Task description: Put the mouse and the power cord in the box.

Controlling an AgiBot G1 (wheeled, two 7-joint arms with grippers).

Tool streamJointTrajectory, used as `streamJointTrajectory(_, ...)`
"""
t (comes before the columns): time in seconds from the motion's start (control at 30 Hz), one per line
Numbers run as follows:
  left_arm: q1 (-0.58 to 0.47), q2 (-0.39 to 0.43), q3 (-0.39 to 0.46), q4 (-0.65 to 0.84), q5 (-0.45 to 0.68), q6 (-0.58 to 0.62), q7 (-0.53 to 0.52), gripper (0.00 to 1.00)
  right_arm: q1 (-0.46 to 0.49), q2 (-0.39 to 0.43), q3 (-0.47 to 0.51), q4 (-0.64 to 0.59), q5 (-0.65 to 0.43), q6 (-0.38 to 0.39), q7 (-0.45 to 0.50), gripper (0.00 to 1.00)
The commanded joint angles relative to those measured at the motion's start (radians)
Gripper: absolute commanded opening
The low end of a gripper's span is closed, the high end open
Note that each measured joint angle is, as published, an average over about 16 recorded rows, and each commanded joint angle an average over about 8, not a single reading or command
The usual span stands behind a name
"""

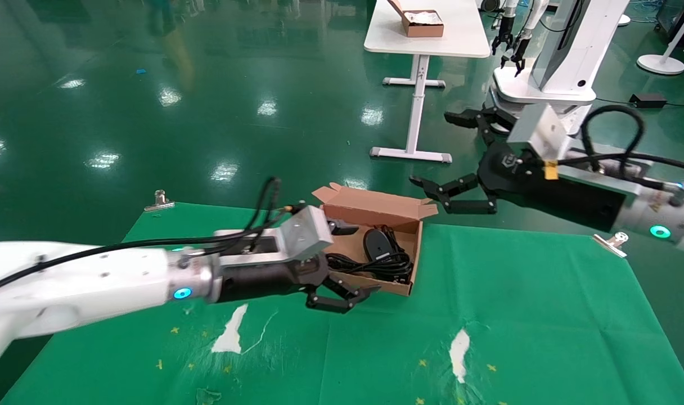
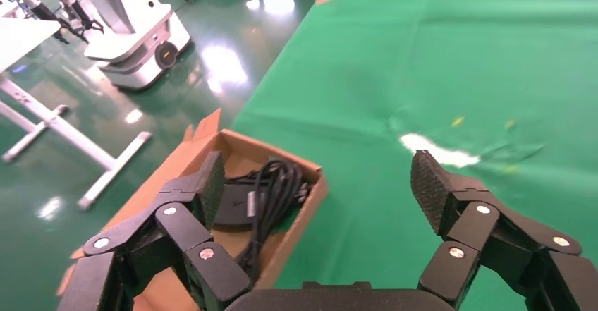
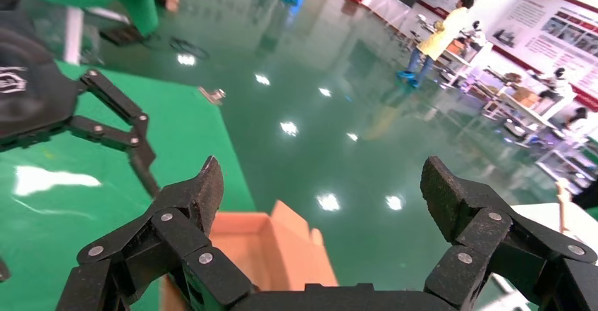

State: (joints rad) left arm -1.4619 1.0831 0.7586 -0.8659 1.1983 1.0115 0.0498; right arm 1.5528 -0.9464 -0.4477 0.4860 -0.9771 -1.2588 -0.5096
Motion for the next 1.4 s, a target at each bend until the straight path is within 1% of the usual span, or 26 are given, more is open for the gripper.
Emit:
streamJointTrajectory(0.03,0.021,-0.025,-0.026,-0.022,-0.025,0.026,-0.013,1.0,-0.024,0.017,0.008,0.04,0.012,-0.012,0.035,1.0)
streamJointTrajectory(1.1,0.359,-0.437,-0.443,-0.387,-0.433,0.448,-0.22,1.0,-0.415,0.291,0.146,0.693,0.214,-0.205,0.605,1.0)
streamJointTrajectory(1.27,0.388,-0.473,-0.48,-0.42,-0.47,0.486,-0.237,1.0,-0.469,0.329,0.165,0.783,0.242,-0.233,0.683,1.0)
streamJointTrajectory(1.4,0.395,-0.481,-0.488,-0.426,-0.478,0.494,-0.238,1.0,-0.495,0.347,0.174,0.826,0.255,-0.246,0.713,1.0)
